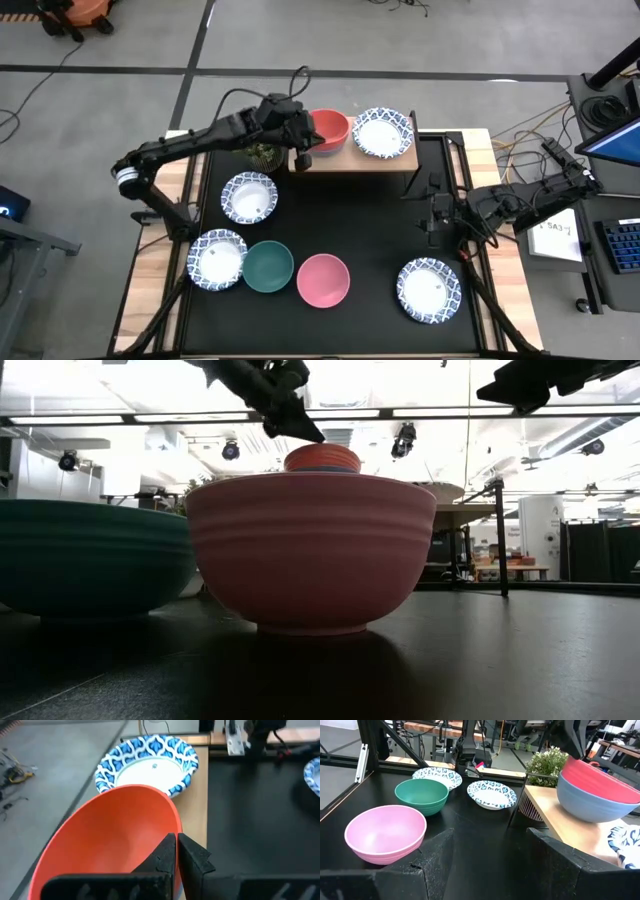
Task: Place and stack bowls onto a shelf
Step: Stack the orange bowl on top of the blue bowl, then stack the top left white patterned bowl on top of the white patterned bowl
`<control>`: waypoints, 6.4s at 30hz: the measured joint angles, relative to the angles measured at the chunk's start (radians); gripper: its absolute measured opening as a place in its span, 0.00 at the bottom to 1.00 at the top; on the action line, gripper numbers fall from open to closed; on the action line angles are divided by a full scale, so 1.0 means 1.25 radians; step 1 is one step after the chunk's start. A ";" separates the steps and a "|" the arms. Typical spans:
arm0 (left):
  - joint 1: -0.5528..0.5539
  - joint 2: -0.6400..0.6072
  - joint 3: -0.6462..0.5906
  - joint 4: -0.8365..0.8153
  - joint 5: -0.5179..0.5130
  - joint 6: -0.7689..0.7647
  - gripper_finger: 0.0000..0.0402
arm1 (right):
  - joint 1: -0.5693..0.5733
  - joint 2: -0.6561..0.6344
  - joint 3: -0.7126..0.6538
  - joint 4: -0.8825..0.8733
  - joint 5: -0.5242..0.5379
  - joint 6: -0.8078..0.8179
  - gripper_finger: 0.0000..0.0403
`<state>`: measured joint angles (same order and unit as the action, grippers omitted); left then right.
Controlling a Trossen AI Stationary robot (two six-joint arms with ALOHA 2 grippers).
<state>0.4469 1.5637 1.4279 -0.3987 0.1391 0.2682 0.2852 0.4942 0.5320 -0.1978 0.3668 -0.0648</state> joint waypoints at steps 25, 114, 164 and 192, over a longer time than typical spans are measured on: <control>-0.001 0.006 0.017 -0.077 -0.019 0.002 0.00 | 0.000 0.000 -0.001 0.008 0.000 -0.004 0.58; -0.250 -0.111 -0.538 -0.220 -0.197 -0.676 0.09 | -0.002 -0.002 0.004 0.062 0.042 -0.077 0.58; -0.321 0.012 0.081 0.101 -0.190 0.120 0.00 | -0.001 -0.128 0.033 0.012 -0.296 -0.106 0.58; -0.176 0.226 0.194 0.224 -0.188 0.128 0.00 | -0.001 -0.149 0.025 0.011 -0.300 -0.111 0.58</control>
<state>0.2271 1.8464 1.6711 -0.1186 -0.0953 0.4288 0.2840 0.3077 0.5629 -0.1840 -0.0080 -0.2035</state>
